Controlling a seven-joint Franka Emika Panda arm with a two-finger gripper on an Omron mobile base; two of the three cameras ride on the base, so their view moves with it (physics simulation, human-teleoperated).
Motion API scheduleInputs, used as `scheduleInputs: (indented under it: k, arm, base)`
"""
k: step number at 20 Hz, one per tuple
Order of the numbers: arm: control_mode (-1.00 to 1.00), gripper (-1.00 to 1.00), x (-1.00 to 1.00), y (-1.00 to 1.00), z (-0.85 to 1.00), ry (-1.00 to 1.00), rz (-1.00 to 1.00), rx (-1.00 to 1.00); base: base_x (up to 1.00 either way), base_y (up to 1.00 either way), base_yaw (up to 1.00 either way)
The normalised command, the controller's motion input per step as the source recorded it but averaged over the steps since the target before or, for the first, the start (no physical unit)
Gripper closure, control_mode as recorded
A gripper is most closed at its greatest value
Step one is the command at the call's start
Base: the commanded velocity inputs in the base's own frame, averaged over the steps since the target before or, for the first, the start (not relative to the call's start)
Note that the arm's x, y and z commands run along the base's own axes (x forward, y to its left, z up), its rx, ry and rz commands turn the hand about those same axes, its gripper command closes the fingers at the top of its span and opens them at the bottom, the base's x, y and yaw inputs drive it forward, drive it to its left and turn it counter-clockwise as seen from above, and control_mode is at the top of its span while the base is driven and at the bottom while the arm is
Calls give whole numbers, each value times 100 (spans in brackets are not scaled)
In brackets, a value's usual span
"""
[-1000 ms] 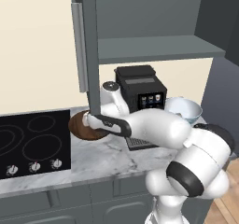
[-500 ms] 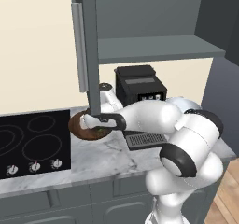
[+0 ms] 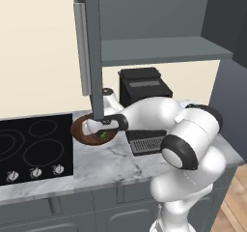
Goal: Pick both bowls and place them on the counter. Then place the avocado in one bowl and place the mushroom in the other bowl.
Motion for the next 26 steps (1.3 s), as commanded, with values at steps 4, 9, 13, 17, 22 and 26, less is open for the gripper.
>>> scheduleInputs:
  k: [4, 9, 13, 17, 22, 26]
  arm:
    - [-100, 100, 18, 2, -14, 0, 0, 0]
    - [-100, 100, 11, 8, -11, 0, 0, 0]
    - [-100, 100, 8, 7, -12, 0, 0, 0]
    - [-100, 100, 8, 4, -10, 0, 0, 0]
    - [-100, 100, 9, 2, -13, 4, 0, 0]
    - [-100, 100, 7, 0, -14, 5, 0, 0]
  base:
    - [0, 0, 0]
    - [0, 0, 0]
    - [0, 0, 0]
    - [0, 0, 0]
    - [0, 0, 0]
    - [0, 0, 0]
